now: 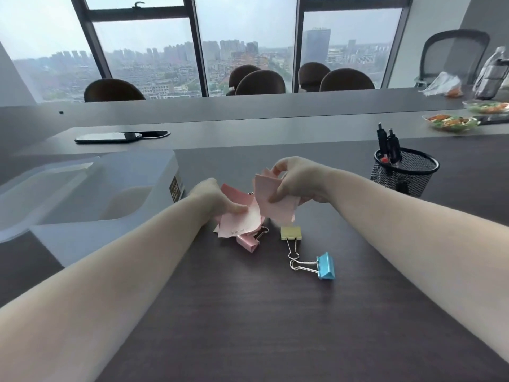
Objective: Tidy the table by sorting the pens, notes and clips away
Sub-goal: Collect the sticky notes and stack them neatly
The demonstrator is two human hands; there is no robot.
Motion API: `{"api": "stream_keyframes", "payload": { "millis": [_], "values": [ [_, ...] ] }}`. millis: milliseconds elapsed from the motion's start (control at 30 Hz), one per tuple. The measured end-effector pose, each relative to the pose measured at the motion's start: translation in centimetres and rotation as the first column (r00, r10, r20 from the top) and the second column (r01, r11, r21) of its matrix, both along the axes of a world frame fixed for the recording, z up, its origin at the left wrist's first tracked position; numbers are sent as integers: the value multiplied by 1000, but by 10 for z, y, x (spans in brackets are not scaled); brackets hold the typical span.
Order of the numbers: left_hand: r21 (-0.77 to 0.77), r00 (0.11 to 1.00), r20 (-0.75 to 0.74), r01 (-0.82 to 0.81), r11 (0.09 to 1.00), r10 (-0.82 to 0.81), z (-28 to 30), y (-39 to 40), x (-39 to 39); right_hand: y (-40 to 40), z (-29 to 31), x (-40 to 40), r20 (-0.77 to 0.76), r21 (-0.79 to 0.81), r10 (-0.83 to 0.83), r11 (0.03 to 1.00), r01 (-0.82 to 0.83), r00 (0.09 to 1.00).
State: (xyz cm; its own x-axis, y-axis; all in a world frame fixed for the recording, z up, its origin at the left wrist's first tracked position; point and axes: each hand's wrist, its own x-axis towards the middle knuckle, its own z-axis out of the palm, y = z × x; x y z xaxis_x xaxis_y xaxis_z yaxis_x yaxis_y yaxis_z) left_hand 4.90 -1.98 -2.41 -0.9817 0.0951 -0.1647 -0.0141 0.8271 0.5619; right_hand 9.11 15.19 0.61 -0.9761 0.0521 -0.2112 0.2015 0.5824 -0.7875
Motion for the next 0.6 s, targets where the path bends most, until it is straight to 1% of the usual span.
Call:
{"api": "stream_keyframes", "payload": {
  "millis": [100,133,200,300,433,500,600],
  "values": [
    [-199,998,15,55,978,-54,1,-5,4,2,2,2,-26,1,-6,1000,6,1000],
    [-234,998,20,70,970,-67,1,-7,5,2,1,3,-26,-1,-6,1000,6,1000],
    [-256,996,36,83,963,-77,4,-7,10,2,0,5,-21,2,-3,1000,3,1000],
    [-224,997,57,70,972,-59,8,-4,19,0,-1,7,-32,21,5,1000,-4,999],
    [-87,993,113,38,995,-29,6,-2,20,-1,0,10,-47,12,-6,1000,7,999],
    [-73,990,142,24,997,-14,7,2,21,0,0,11,-53,3,-13,1000,13,999],
    [-68,989,149,-4,998,14,6,5,22,1,1,14,-60,-22,-19,1000,18,998]
  ]
}}
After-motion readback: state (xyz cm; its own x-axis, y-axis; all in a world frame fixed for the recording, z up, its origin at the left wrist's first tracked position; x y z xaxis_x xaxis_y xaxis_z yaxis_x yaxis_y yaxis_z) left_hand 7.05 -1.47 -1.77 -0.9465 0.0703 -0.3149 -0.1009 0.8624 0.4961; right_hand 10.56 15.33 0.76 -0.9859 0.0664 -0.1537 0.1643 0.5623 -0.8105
